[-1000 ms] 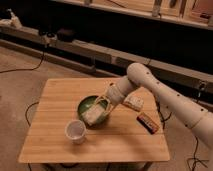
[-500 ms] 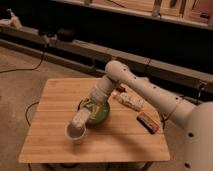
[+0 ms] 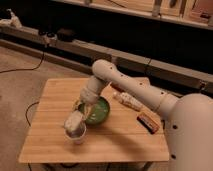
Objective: Place the white sponge in the ceramic cup
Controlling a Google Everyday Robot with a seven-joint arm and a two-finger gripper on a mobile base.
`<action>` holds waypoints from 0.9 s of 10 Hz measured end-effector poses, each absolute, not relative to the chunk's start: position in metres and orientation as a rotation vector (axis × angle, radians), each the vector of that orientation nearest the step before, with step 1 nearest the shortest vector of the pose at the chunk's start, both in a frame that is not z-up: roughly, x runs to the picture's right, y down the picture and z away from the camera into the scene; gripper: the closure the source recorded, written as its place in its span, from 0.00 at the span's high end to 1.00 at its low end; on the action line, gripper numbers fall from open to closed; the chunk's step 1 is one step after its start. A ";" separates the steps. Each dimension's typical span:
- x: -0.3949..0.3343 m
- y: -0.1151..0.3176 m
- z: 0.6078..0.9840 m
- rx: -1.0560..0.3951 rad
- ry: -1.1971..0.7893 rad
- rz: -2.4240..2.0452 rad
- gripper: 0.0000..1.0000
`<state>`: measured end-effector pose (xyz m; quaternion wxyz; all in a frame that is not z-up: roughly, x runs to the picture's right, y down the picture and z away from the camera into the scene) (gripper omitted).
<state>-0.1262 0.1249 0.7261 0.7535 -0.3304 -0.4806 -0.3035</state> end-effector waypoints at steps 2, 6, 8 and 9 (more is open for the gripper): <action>-0.131 0.130 0.726 -0.752 -1.023 -0.688 0.73; -0.129 0.132 0.715 -0.776 -0.989 -0.734 0.77; -0.130 0.134 0.704 -0.787 -0.989 -0.762 0.77; -0.130 0.134 0.700 -0.793 -0.992 -0.770 0.77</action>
